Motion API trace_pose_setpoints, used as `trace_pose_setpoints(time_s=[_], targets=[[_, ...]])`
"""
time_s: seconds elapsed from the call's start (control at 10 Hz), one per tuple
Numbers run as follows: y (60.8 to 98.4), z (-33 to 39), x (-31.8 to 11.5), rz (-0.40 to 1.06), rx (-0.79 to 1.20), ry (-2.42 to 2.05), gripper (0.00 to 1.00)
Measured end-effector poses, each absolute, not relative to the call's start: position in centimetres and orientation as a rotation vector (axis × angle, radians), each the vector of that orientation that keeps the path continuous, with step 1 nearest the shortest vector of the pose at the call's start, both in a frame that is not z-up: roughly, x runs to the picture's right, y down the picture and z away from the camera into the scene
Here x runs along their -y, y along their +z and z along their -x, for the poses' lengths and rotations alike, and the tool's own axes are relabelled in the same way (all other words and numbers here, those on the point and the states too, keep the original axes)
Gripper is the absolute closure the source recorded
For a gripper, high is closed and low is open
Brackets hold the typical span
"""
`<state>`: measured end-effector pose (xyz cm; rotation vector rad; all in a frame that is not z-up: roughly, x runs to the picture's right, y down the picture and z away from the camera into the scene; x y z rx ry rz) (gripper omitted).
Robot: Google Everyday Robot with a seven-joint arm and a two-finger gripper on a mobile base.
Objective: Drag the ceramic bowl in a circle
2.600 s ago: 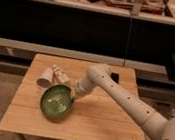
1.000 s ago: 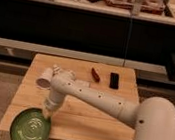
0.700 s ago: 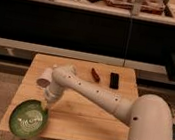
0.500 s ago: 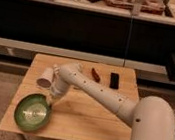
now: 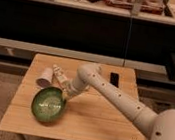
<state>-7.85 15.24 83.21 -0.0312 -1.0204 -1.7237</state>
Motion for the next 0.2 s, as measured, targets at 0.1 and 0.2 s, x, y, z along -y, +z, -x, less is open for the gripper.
trace_pose_setpoints(time_s=[0.1,0.2], targets=[[83.21,6.77,-15.91,0.038,1.024,-1.705,0.86],[83.25,6.49,-16.20,0.040,1.027,-1.703,0.86]])
